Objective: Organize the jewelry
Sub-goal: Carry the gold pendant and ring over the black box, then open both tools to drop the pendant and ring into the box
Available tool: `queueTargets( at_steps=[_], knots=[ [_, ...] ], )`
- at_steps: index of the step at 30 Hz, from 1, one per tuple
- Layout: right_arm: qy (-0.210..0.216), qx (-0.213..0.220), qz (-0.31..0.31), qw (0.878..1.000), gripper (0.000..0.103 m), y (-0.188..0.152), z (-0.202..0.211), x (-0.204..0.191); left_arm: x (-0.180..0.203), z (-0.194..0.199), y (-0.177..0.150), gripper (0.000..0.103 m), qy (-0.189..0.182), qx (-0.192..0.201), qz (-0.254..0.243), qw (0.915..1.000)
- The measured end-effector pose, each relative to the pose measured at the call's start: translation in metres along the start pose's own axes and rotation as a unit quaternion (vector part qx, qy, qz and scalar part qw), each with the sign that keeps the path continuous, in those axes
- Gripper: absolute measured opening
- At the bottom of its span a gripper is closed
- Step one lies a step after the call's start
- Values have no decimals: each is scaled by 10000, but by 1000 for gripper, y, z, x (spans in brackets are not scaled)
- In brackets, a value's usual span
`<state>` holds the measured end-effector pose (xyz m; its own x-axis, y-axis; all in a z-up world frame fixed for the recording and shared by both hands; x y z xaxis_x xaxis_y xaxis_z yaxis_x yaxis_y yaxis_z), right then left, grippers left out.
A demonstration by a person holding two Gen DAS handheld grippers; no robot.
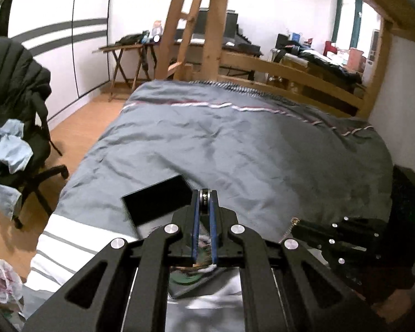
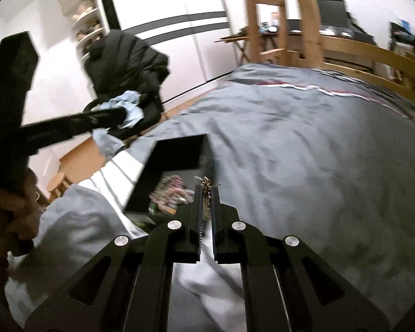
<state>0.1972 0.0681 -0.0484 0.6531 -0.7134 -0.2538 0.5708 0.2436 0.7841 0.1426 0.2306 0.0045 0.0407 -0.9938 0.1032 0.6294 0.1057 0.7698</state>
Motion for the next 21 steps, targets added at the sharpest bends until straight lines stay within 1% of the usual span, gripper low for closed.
queueTargets(
  at_steps=[3,6,11,13,15,16,17,18,19,20,21],
  knots=[
    [177,-66,181,9997,6,11,-24,-29,-27,-13,-5,5,-77,-170,216,9996],
    [225,-158,282,9992,6,17,-42,-45,-42,-23,-13,5,-236,-271,482,9982],
    [248,-285,196,9991,6,15,-55,-46,-45,-37,-22,5,-464,-347,613,9964],
    [302,-435,190,9984,7,11,-61,-45,-45,-44,-24,5,-582,-406,673,9952],
    [379,-711,132,9967,9,7,-69,-44,-45,-49,-26,6,-710,-466,762,9935],
    [377,-851,62,9956,16,4,-74,-43,-47,-51,-27,7,-708,-465,839,9929],
    [377,-902,16,9952,25,3,-77,-43,-48,-51,-27,20,-709,-454,883,9925],
    [371,-881,-57,9954,56,2,-77,-41,-51,-49,-27,52,-686,-411,963,9921],
    [318,-745,-157,9966,85,3,-72,-39,-54,-45,-27,67,-640,-327,1052,9919],
    [300,-502,-268,9979,91,5,-64,-36,-57,-40,-27,75,-622,-196,1140,9913],
    [305,-326,-338,9984,91,7,-58,-34,-61,-35,-26,75,-619,-141,1215,9906]
  ],
)
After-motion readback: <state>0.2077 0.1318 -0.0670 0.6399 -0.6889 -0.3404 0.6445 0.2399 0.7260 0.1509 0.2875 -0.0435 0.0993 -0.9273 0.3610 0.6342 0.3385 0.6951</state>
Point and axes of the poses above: each gripper's, at about its wrist camera, not at the fingertips, and z roughly against the way its jaws point, x to its right, y to its top, the point moved 2 cm from there along -z, roughly the way its jaws point, and after that the axes turned 2 degrees about x, right-handed, at the moved point
